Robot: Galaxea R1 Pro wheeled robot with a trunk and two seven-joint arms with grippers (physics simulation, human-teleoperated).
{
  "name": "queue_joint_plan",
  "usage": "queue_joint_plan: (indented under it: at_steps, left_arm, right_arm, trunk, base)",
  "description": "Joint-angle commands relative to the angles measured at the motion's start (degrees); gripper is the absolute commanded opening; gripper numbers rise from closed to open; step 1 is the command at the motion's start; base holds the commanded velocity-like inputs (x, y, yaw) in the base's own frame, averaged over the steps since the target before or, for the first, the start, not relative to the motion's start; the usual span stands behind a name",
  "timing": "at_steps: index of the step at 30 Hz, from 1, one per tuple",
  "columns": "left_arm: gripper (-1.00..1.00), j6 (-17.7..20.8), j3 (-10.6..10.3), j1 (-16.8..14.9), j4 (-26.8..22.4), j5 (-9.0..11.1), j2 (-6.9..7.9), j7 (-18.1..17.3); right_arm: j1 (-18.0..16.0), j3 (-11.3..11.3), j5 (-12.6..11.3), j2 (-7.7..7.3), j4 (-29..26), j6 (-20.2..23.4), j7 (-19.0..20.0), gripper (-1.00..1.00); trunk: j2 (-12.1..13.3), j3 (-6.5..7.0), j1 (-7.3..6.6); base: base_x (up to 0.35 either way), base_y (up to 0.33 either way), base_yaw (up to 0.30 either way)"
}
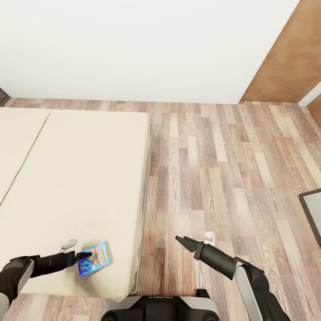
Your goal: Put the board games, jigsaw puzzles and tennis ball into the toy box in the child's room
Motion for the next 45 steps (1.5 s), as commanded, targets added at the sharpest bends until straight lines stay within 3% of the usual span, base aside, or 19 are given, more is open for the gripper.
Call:
queue_joint_plan:
  at_steps: [1,12,17,45]
  left_arm:
    - [1.00,0.51,0.24,-0.02,-0.02,-0.09,-0.02,-0.41]
    - [1.00,-1.28,0.24,-0.02,0.03,-0.09,-0.09,-3.22]
    - [1.00,-2.52,0.22,-0.02,0.04,-0.15,-1.23,-4.48]
    - [1.00,-4.07,0.19,-0.02,0.13,-0.18,-4.12,-4.82]
  right_arm:
    - [-0.02,-0.11,-0.19,0.05,0.00,0.37,0.12,1.00]
    - [-0.02,-0.11,-0.19,0.05,0.00,0.37,0.12,1.00]
    - [-0.02,-0.11,-0.19,0.05,0.00,0.37,0.14,1.00]
    - [-0.02,-0.11,-0.27,-0.01,-0.09,0.37,0.28,1.00]
  trunk:
    - [-0.03,-0.03,0.01]
    - [-0.03,-0.03,0.01]
    - [-0.03,-0.03,0.01]
    - [-0.03,-0.03,0.01]
  base:
    - [0.000,0.000,0.000]
    - [0.000,0.000,0.000]
    - [0.000,0.000,0.000]
    - [0.000,0.000,0.000]
